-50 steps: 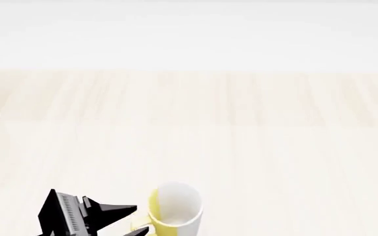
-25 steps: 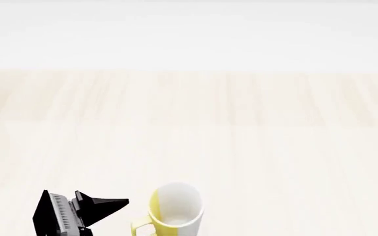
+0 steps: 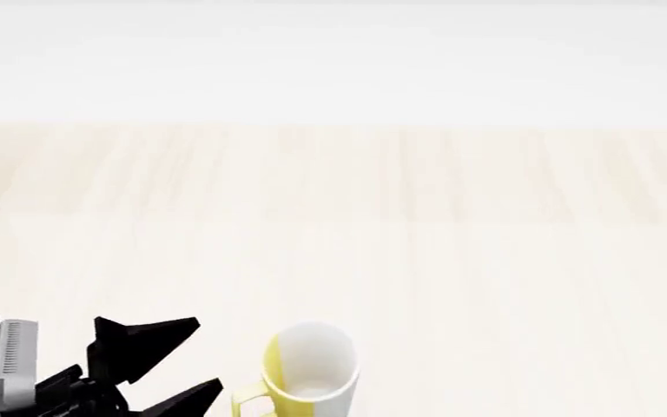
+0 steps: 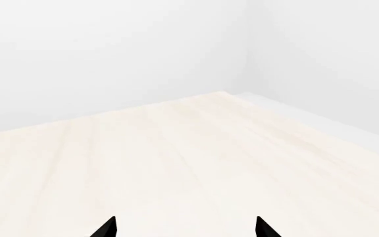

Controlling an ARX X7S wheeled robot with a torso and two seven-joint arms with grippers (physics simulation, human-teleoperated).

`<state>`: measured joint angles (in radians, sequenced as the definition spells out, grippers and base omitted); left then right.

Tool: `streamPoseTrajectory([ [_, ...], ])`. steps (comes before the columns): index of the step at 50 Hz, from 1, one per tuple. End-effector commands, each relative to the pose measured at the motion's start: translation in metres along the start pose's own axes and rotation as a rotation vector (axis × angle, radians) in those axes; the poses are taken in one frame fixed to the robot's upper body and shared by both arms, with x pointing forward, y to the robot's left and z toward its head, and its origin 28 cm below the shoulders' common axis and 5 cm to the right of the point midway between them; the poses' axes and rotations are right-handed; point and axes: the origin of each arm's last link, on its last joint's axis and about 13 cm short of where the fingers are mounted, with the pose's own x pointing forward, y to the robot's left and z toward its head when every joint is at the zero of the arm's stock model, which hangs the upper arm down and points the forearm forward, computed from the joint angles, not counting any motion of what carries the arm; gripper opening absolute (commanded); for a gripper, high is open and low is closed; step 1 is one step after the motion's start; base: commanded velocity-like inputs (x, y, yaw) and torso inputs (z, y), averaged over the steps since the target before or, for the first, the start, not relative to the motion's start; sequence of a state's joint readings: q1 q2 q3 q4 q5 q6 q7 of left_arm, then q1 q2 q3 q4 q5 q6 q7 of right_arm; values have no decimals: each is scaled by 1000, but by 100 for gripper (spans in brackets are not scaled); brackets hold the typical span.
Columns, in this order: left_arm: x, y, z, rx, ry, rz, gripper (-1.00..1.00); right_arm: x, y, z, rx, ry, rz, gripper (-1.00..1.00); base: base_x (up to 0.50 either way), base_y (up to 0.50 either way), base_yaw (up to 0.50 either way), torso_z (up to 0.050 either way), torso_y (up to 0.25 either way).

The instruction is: Put the yellow and white mug to the front of the white mug.

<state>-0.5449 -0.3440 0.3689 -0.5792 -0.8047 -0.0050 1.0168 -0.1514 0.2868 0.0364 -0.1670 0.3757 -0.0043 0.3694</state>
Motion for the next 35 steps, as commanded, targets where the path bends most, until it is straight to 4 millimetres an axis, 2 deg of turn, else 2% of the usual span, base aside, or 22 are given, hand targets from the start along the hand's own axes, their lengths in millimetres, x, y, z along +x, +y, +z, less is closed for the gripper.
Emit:
streamPoseTrajectory([
  [1,-5,-1,6,-59,-106,24,100,0,0,0,2,-1,3,100,0,0,0,0,0],
  [8,-10,-2,-3,-35,-188,179,100,0,0,0,5,-4,7,100,0,0,0,0,0],
  [20,-19,-11,-14,1,-293,329,100,0,1,0,7,-8,13,100,0,0,0,0,0],
  [28,-23,-28,-15,7,-414,427,100,-1,0,1,10,-19,18,100,0,0,0,0,0],
  [29,-23,-31,-15,70,-421,478,100,-1,0,1,10,-21,18,100,0,0,0,0,0],
  [35,-29,-50,-8,76,-546,545,100,-3,1,4,12,-40,20,100,0,0,0,0,0],
])
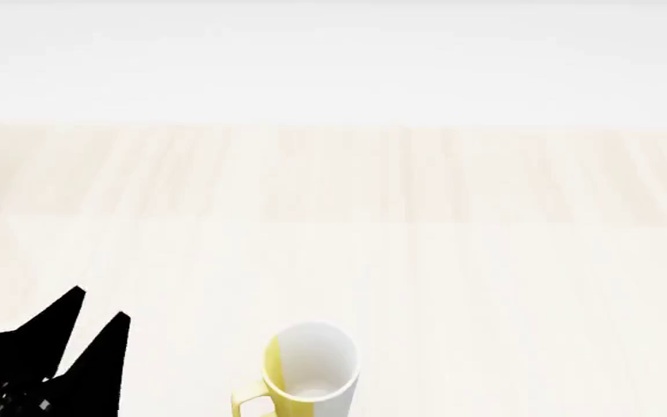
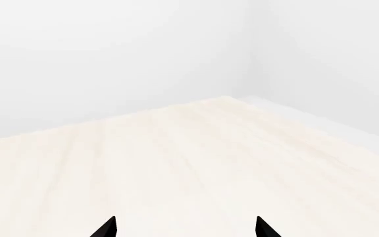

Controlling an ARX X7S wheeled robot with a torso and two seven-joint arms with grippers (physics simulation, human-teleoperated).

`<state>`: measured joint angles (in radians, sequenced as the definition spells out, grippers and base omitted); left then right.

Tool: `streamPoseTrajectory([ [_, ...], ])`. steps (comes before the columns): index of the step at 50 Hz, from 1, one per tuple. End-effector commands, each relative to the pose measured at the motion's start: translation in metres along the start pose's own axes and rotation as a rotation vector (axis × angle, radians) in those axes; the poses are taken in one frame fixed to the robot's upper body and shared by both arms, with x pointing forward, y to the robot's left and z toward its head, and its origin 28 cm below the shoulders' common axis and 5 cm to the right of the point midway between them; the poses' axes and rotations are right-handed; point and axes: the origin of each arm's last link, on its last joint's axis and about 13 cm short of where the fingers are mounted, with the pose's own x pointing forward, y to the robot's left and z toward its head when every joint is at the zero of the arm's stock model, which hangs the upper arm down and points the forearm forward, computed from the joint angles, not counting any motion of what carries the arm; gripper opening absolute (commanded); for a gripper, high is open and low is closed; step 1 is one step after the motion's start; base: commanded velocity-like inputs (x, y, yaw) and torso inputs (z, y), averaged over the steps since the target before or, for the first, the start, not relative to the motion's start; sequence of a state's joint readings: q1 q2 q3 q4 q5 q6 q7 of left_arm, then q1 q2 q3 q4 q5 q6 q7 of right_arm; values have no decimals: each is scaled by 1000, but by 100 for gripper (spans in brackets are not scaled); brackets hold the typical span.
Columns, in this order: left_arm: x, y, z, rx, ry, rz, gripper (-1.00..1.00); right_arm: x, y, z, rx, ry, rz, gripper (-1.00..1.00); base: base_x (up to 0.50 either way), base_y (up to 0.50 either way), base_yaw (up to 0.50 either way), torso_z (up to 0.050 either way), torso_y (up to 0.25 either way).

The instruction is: Put the yellow and white mug to the front of the white mug.

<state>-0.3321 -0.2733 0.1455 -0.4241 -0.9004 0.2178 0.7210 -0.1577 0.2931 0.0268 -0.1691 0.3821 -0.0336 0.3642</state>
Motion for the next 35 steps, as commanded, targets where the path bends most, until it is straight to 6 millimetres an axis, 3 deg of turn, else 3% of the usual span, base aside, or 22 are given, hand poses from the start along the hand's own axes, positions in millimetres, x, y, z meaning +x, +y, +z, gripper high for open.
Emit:
streamPoseTrajectory([
  [1,-16,-21,12,70,-191,169,100,-2,0,3,4,-27,3,100,0,0,0,0,0],
  [20,-29,-77,42,207,-438,335,100,-13,2,19,-3,-188,46,100,0,0,0,0,0],
  [35,-40,-100,52,334,-558,367,100,-26,5,35,-22,-331,74,100,0,0,0,0,0],
])
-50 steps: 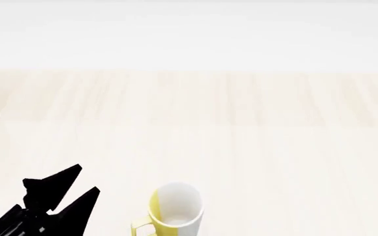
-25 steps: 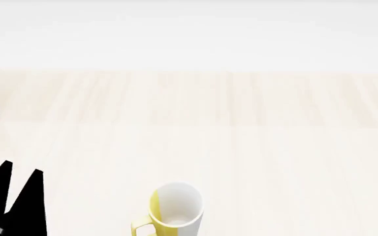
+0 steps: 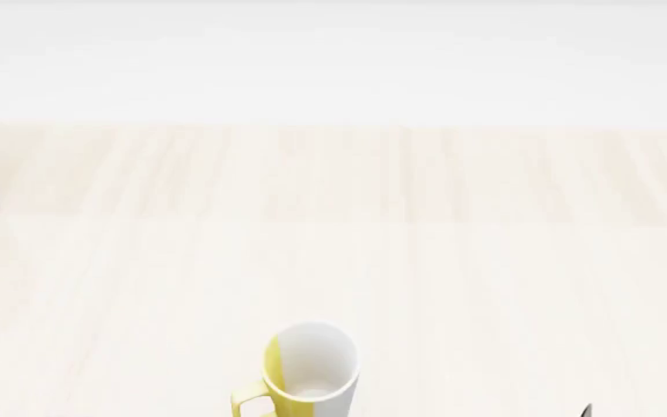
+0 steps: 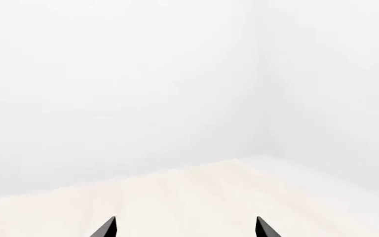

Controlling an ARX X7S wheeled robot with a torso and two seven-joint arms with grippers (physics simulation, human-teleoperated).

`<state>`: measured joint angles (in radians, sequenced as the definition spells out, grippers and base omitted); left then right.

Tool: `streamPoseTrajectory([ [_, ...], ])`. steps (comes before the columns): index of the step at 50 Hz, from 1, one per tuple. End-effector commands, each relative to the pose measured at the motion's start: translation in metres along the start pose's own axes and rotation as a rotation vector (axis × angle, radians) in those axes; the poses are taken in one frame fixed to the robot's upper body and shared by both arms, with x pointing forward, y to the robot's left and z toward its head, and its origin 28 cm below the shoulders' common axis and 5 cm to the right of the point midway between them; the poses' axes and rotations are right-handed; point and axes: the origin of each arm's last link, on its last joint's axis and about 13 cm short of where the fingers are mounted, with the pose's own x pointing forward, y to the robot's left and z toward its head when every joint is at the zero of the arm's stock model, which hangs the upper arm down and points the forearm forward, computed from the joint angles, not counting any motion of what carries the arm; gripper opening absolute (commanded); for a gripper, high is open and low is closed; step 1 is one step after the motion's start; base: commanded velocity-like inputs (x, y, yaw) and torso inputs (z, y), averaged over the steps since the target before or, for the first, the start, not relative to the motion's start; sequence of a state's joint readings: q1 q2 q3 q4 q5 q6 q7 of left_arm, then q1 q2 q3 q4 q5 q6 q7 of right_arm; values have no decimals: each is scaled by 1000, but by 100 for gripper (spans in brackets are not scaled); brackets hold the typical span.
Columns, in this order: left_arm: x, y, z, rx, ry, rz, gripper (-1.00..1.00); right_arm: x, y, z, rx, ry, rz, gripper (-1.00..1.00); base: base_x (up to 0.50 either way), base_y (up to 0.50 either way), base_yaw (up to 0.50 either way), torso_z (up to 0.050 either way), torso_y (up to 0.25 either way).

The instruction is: Put the yellow and white mug to the front of the white mug.

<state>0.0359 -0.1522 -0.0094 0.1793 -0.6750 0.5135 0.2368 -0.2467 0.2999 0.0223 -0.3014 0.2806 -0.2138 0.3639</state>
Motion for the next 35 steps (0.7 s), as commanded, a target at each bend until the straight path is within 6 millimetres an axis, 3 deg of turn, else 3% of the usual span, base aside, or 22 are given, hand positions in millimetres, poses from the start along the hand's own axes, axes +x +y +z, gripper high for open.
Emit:
streamPoseTrajectory([
  [1,-11,-13,18,78,-113,34,100,-8,2,17,-7,-121,13,100,0,0,0,0,0],
  [7,-17,-18,17,104,-157,9,100,-13,2,28,-13,-193,-16,100,0,0,0,0,0],
  [14,-17,-18,18,119,-190,30,100,-13,3,28,-16,-206,-10,100,0,0,0,0,0],
  [35,-23,-22,42,52,-359,34,100,-21,-2,37,109,-354,21,100,0,0,0,0,0],
])
